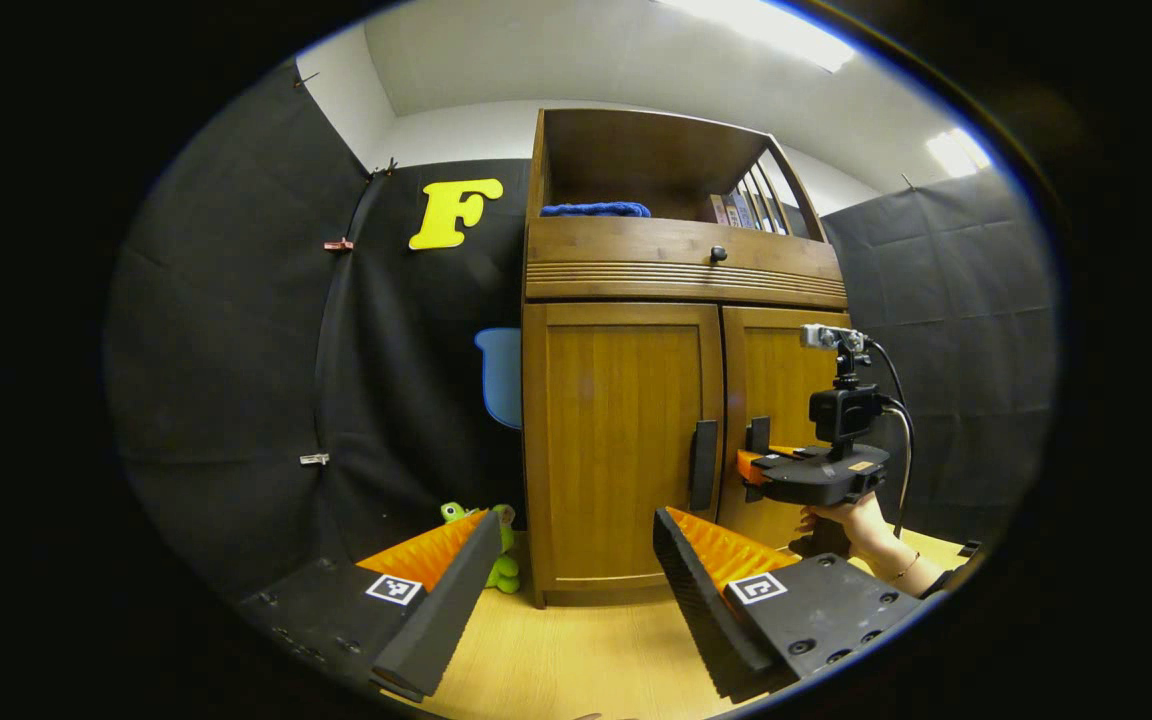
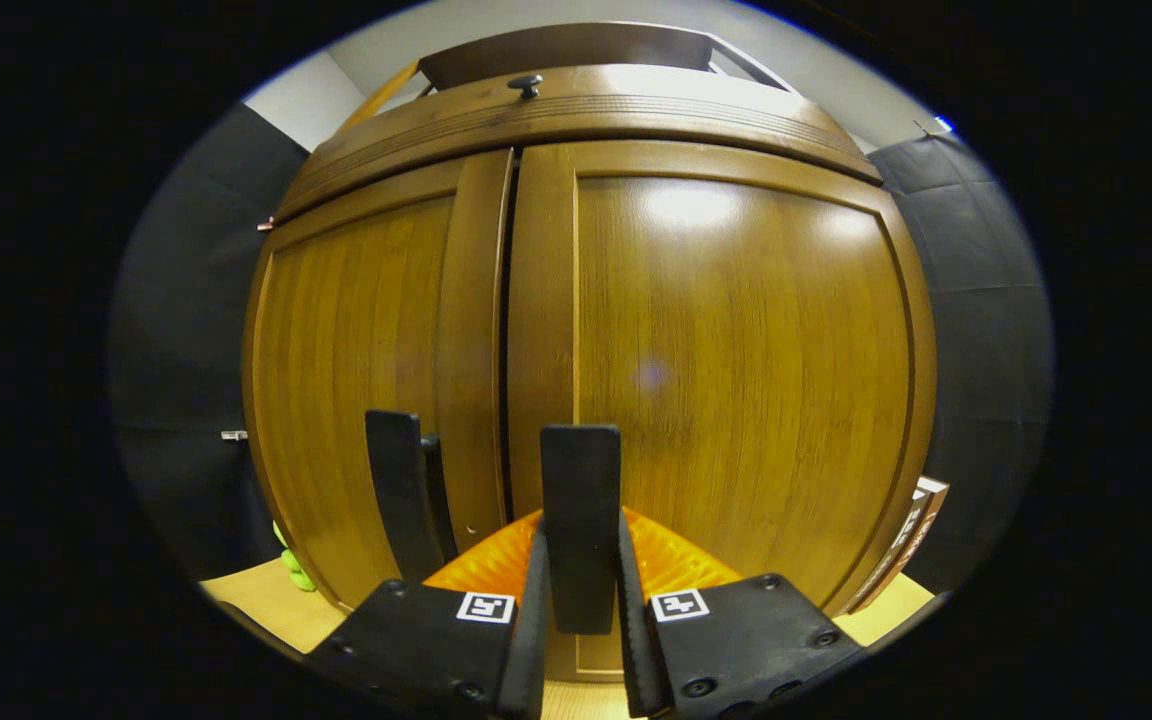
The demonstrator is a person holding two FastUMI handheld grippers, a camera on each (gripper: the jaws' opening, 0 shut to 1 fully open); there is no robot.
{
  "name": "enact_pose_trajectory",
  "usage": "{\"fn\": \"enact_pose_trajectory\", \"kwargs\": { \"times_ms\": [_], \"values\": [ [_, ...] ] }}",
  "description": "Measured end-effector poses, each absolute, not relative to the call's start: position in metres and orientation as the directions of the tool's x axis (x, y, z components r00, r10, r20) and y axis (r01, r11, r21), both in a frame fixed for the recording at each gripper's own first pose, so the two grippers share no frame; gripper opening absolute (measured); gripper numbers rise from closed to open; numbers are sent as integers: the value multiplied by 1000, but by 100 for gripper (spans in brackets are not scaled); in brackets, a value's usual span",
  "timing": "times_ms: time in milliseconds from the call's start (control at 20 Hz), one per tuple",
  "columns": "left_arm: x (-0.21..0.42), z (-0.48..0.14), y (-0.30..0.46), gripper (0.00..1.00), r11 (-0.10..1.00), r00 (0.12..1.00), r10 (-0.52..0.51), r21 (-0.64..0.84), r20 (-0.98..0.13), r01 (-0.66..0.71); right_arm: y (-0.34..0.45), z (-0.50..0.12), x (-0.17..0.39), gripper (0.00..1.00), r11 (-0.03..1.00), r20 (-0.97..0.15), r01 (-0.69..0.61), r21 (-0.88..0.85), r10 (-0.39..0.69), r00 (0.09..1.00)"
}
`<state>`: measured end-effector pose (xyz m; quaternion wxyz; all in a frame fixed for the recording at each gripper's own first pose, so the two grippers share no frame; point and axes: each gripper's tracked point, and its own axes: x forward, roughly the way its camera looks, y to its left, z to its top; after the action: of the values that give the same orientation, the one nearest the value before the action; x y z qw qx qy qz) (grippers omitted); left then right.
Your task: Open the right door of the double-door shoe cabinet with the right hand, and open the left door with the left hand.
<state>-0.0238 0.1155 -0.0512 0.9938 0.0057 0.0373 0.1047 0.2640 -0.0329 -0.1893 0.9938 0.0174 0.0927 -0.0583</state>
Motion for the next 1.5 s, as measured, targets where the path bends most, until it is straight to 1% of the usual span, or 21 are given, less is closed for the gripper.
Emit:
{"fn": "enact_pose_trajectory", "kwargs": {
  "times_ms": [100, 150, 300, 350, 450, 500, 550, 600, 650, 800, 850, 1000, 1050, 1100, 1150, 1200, 1300, 1350, 1400, 1450, 1500],
  "values": [
    [-27, -50, 116, 95, 977, 974, 211, 20, -76, -210, -34, -189, 260, 25, 993, -185, 116, 5, -113, 976],
    [-29, -49, 117, 95, 977, 974, 212, 21, -78, -211, -33, -189, 258, 30, 994, -189, 110, 0, -108, 976],
    [-33, -46, 117, 95, 978, 975, 209, 11, -70, -209, -31, -185, 247, 29, 996, -202, 89, 12, -85, 976],
    [-36, -45, 116, 95, 979, 977, 205, 5, -68, -205, -31, -183, 241, 25, 997, -201, 81, 13, -77, 977],
    [-38, -44, 111, 95, 981, 979, 193, -3, -64, -194, -31, -180, 220, 29, 998, -205, 64, 9, -61, 977],
    [-38, -43, 109, 95, 982, 980, 187, -3, -63, -188, -31, -178, 212, 25, 998, -209, 56, 9, -52, 977],
    [-36, -43, 106, 95, 984, 982, 180, -2, -65, -180, -32, -176, 205, 29, 999, -214, 47, 9, -44, 976],
    [-35, -45, 102, 94, 985, 983, 170, -1, -66, -170, -33, -174, 200, 25, 999, -218, 38, 10, -35, 975],
    [-34, -46, 96, 95, 987, 985, 158, -1, -68, -159, -35, -172, 194, 29, 999, -219, 31, 9, -28, 975],
    [-26, -48, 79, 95, 993, 991, 116, 1, -62, -116, -38, -168, 178, 29, 1000, -212, 14, -8, -15, 977],
    [-24, -48, 73, 95, 995, 993, 103, 1, -62, -103, -39, -166, 174, 25, 1000, -211, 9, -9, -11, 977],
    [-19, -51, 59, 95, 997, 995, 74, -2, -63, -74, -42, -165, 160, 25, 1000, -210, -8, -2, 8, 978],
    [-18, -50, 55, 95, 998, 996, 69, -5, -59, -70, -43, -163, 156, 29, 1000, -212, -13, 0, 13, 977],
    [-17, -49, 53, 96, 998, 996, 66, -8, -57, -67, -46, -162, 152, 25, 1000, -211, -17, 3, 18, 977],
    [-16, -49, 50, 95, 998, 997, 63, -12, -53, -64, -48, -161, 147, 25, 1000, -211, -22, 7, 23, 977],
    [-15, -48, 47, 96, 998, 997, 58, -16, -50, -59, -49, -160, 143, 29, 1000, -211, -27, 8, 28, 977],
    [-14, -49, 40, 95, 999, 998, 47, -19, -48, -48, -54, -157, 132, 29, 999, -211, -32, 10, 33, 977],
    [-13, -50, 37, 95, 999, 998, 44, -19, -47, -45, -56, -155, 126, 25, 999, -211, -34, 8, 35, 977],
    [-13, -50, 34, 95, 999, 998, 38, -21, -46, -39, -59, -155, 122, 29, 999, -213, -35, 7, 35, 976],
    [-12, -52, 31, 95, 999, 998, 29, -24, -48, -30, -63, -153, 115, 25, 999, -214, -35, 8, 36, 976],
    [-10, -52, 26, 95, 999, 999, 18, -28, -49, -19, -67, -152, 109, 25, 999, -216, -33, 8, 34, 976]
  ]
}}
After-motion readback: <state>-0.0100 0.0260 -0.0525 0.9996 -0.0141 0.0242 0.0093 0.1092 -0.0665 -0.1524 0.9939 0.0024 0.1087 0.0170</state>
